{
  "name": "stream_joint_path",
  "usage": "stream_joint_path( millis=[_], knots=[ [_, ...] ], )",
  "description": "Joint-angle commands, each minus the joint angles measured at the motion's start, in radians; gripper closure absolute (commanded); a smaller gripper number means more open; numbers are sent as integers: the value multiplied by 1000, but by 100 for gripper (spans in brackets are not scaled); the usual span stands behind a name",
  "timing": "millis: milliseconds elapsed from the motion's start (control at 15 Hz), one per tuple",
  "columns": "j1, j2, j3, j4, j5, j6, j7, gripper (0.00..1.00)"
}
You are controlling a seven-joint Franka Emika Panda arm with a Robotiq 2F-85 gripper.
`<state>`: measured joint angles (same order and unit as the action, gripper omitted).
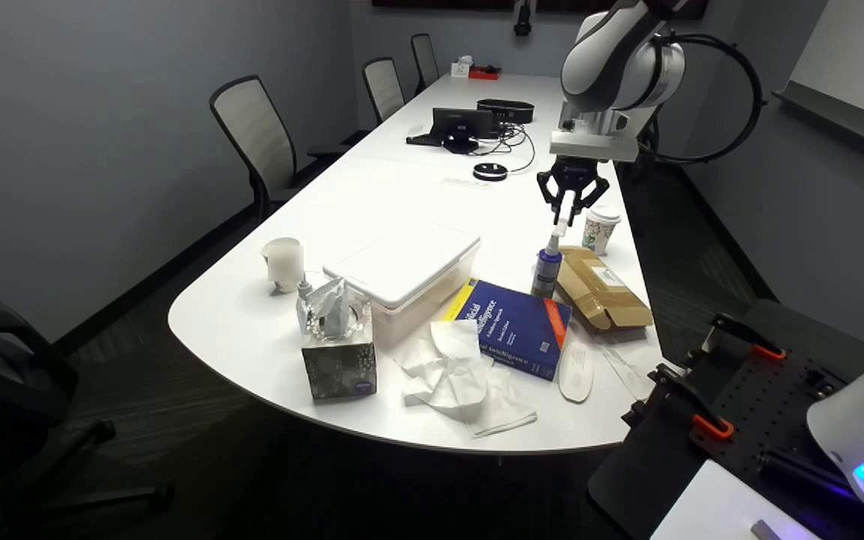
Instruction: Put the clear lid on top of the blue bottle.
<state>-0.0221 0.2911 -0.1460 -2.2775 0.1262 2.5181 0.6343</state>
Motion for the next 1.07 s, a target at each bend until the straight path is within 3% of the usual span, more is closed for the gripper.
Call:
stream_joint_path(
  millis=[0, 1000],
  knots=[
    [-9, 6, 4, -3, 22, 27, -19, 94],
    [-23, 44, 8, 38, 34, 27, -43, 94]
  ],
)
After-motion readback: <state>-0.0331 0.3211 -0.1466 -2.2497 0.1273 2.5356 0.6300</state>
